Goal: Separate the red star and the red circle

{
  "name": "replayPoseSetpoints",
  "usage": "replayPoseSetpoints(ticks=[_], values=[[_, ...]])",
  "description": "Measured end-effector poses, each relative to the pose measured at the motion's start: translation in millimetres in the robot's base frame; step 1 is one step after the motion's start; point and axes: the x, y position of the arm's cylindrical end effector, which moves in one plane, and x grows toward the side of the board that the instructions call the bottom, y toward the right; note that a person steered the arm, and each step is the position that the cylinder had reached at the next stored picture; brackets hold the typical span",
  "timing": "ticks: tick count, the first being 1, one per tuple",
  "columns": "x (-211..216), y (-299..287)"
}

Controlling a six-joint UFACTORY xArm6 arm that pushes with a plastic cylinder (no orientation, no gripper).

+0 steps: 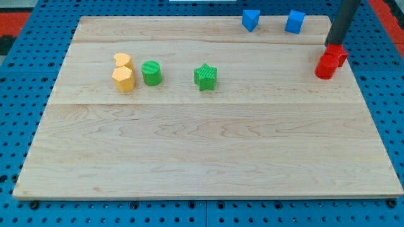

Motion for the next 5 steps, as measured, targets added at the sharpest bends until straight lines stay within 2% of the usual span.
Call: replayPoseSetpoints(ticks=[1,3,4,5], values=[[21,-14],[66,-80],[23,-86],[-12,-12]])
